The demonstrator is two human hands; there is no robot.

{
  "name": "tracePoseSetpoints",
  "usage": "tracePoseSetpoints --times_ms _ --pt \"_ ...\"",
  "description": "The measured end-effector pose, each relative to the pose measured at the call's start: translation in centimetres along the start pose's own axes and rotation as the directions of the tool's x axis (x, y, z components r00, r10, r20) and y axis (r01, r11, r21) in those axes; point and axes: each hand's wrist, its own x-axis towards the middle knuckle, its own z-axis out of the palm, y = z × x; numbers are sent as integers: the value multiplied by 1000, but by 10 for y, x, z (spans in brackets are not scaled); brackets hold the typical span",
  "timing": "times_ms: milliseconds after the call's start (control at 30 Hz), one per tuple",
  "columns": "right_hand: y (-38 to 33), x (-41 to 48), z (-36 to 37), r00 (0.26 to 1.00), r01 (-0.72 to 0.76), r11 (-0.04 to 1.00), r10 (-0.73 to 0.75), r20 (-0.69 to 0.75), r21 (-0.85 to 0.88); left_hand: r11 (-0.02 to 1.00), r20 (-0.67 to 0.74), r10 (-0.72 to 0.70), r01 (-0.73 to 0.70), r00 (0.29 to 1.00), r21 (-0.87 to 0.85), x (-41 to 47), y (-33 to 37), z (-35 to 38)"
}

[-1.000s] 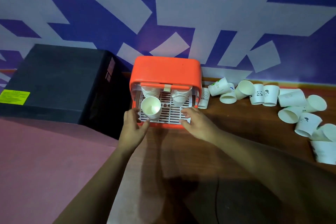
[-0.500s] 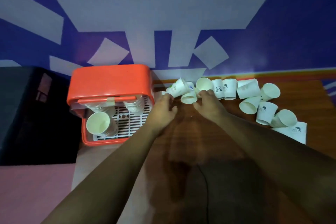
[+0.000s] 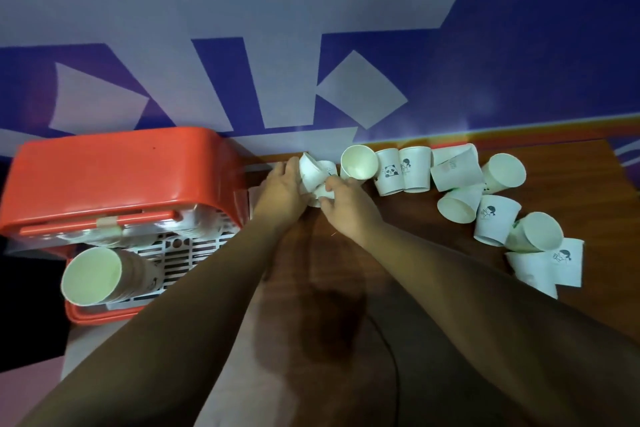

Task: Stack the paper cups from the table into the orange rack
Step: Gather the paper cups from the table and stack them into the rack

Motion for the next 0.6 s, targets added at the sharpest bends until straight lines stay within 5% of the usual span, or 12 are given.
tracePoseSetpoints --times_ms 133,300,600 --pt "-5 5 9 992 -117 989 121 -39 90 963 -99 21 -46 995 -264 -21 0 -11" --pt "-15 13 18 952 -306 906 295 83 291 781 -194 -50 -82 980 -619 -77 3 -32" --pt "-28 -36 -25 979 -202 909 183 86 365 713 -135 -1 -94 991 -695 -154 5 -59"
